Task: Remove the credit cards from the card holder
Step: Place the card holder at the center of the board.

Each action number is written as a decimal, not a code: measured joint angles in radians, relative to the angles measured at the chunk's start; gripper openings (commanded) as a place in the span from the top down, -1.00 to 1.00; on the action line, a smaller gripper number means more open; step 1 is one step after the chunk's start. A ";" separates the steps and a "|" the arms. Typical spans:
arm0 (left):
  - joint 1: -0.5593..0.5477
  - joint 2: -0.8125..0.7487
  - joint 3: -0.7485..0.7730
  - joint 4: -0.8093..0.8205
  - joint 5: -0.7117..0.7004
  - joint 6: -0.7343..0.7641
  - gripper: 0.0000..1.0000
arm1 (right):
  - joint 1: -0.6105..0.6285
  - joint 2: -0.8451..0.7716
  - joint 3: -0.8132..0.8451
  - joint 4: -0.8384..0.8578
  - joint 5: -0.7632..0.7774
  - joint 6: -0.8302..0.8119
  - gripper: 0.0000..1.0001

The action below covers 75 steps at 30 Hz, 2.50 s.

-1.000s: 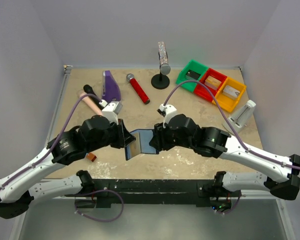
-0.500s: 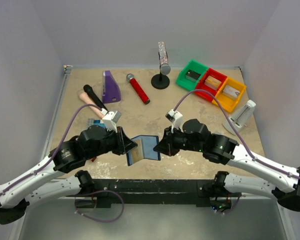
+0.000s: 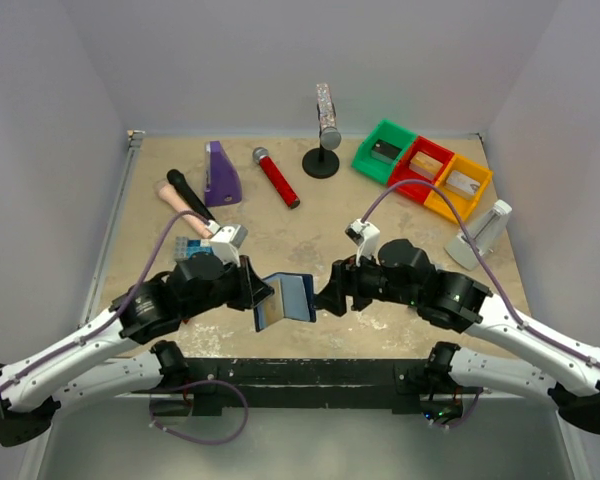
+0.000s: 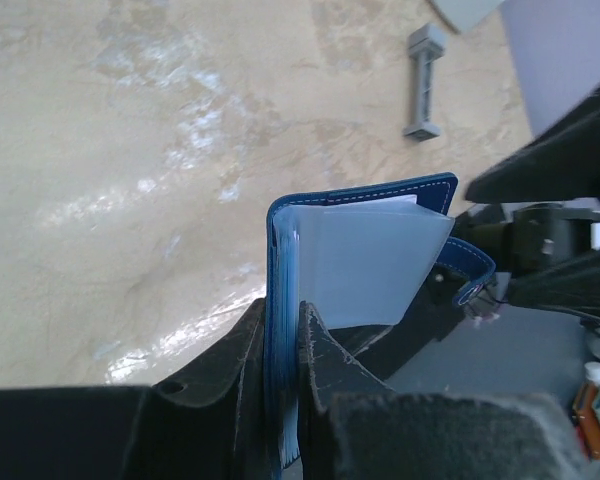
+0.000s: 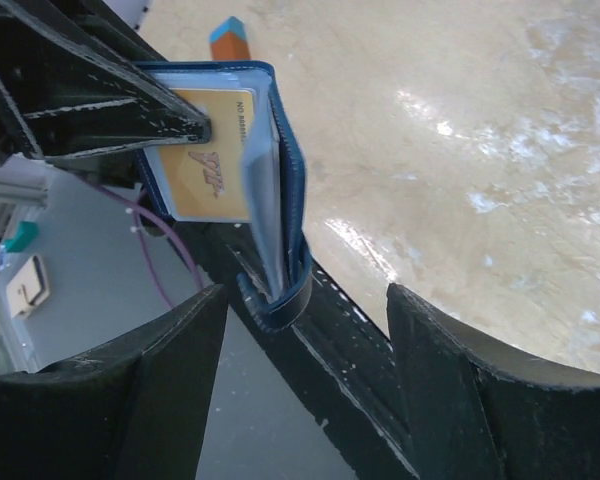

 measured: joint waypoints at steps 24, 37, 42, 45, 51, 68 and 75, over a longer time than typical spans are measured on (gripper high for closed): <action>0.135 0.598 -0.078 0.274 0.085 -0.036 1.00 | 0.002 0.219 -0.114 0.085 0.078 -0.005 0.50; 0.238 0.722 -0.099 0.523 0.288 -0.026 1.00 | -0.233 0.446 -0.233 0.478 -0.161 0.089 0.69; 0.283 0.771 -0.099 0.560 0.364 -0.026 1.00 | -0.292 0.544 -0.253 0.563 -0.249 0.124 0.70; 0.297 0.782 -0.099 0.566 0.391 -0.025 1.00 | -0.294 0.558 -0.253 0.598 -0.277 0.134 0.70; 0.303 0.790 -0.099 0.566 0.407 -0.005 1.00 | -0.295 0.595 -0.268 0.655 -0.301 0.140 0.70; 0.309 0.828 -0.062 0.484 0.367 0.042 0.05 | -0.306 0.678 -0.361 0.766 -0.323 0.163 0.64; 0.309 0.810 -0.061 0.398 0.301 0.055 -0.16 | -0.306 0.679 -0.382 0.794 -0.325 0.174 0.55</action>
